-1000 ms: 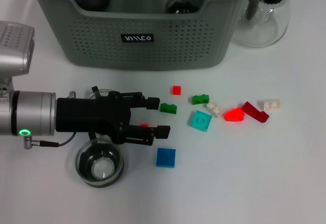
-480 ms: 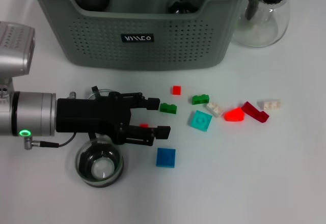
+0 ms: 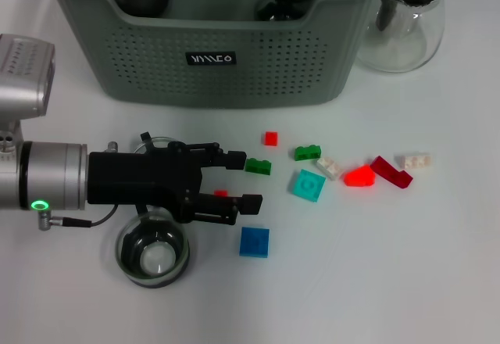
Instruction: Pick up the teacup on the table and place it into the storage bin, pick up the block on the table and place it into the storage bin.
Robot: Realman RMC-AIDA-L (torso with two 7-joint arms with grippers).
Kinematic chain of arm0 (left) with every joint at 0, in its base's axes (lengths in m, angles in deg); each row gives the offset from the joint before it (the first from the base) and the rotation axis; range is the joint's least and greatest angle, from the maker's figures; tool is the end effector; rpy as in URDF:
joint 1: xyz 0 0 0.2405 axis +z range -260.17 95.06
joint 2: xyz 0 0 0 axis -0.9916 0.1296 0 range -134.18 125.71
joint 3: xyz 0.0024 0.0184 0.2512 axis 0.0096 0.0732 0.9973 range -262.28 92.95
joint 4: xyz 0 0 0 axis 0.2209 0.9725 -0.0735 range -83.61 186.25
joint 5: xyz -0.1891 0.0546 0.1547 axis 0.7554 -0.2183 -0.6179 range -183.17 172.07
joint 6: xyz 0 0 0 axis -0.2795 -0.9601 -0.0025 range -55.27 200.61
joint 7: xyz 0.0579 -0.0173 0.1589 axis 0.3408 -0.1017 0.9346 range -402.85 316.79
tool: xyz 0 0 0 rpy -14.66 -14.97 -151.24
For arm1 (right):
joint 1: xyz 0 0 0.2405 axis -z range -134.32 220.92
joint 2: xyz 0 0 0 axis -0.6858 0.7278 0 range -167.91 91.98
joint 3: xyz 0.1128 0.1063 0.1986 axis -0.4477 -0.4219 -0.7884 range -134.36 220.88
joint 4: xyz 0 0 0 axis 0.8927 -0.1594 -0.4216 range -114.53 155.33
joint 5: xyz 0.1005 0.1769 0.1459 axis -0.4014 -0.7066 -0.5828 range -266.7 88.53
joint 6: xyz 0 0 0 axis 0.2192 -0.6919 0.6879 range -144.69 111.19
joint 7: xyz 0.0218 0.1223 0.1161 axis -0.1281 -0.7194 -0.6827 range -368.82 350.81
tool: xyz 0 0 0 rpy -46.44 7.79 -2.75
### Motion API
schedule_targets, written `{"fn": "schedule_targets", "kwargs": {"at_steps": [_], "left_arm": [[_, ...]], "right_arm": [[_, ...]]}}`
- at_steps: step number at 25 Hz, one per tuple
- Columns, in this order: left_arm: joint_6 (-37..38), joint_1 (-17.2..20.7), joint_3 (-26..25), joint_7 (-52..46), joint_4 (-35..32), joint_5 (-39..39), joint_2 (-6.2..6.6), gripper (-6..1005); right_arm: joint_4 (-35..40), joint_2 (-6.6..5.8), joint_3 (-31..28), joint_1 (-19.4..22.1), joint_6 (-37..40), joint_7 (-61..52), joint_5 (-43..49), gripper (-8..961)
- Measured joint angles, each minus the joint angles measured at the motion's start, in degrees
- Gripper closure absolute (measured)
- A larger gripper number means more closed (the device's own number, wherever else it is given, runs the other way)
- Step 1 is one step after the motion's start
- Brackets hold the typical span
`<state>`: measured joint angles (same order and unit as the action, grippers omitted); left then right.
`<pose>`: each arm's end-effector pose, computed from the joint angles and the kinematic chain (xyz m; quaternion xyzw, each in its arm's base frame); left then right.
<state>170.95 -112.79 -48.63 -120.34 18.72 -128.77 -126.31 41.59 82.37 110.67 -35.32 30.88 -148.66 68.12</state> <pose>-0.2680 0.3179 -0.0607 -0.9389 -0.2309 -0.2552 0.0086 0.0644 0.5268 -0.1106 -0.9329 0.1714 -0.1374 0.2852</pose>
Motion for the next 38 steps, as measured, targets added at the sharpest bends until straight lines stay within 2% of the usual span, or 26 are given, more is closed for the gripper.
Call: {"fn": "schedule_targets", "kwargs": {"at_steps": [21, 29, 32, 34, 38], "left_arm": [[0.03, 0.1, 0.0, -0.14, 0.0, 0.0, 0.0, 204], [0.14, 0.34, 0.0, -0.12, -0.03, 0.0, 0.0, 205], [0.26, 0.44, -0.06, -0.14, -0.15, 0.0, 0.02, 205], [0.54, 0.54, -0.2, -0.2, -0.22, 0.01, 0.12, 206], [1.37, 0.84, -0.58, -0.22, -0.42, 0.01, 0.58, 206]], "right_arm": [[-0.27, -0.01, 1.41, 0.6, 0.55, -0.25, 0.03, 892], [0.64, -0.01, 1.49, 0.69, 0.94, -0.27, 0.03, 555], [3.17, -0.01, 1.46, 1.32, 1.5, -0.27, -0.07, 433], [7.15, -0.01, 1.2, 2.45, 2.94, -0.26, -0.31, 423], [20.2, 0.0, 0.91, 6.89, 7.22, -1.04, -2.73, 403]]}}
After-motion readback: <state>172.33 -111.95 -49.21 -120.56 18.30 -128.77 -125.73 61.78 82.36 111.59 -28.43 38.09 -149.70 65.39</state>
